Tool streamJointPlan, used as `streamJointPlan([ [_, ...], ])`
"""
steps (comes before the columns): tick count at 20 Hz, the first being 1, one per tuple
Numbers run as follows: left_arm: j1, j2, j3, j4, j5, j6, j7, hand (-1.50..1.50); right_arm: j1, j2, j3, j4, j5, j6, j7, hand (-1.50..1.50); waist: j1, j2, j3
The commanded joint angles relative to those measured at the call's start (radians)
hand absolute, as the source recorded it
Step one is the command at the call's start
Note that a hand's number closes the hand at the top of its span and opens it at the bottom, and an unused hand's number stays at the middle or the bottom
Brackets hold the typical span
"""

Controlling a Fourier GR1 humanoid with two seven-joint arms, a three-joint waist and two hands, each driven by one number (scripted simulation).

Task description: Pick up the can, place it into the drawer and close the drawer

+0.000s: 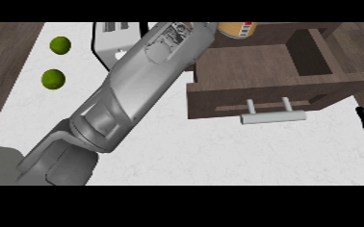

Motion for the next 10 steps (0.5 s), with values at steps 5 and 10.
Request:
streamJointPlan([
  [5, -0.011, 0.0, -0.1, 0.106, 0.106, 0.041, -0.07, 1.5, -0.048, -0.039, -0.024, 0.03, -0.031, 0.019, 0.009, -1.5, -0.026, 0.007, 0.001],
  [10, -0.011, 0.0, -0.143, 0.142, 0.136, 0.073, -0.122, 1.5, -0.051, 0.006, 0.023, 0.025, 0.015, -0.015, 0.018, -1.5, -0.033, 0.011, 0.001],
])
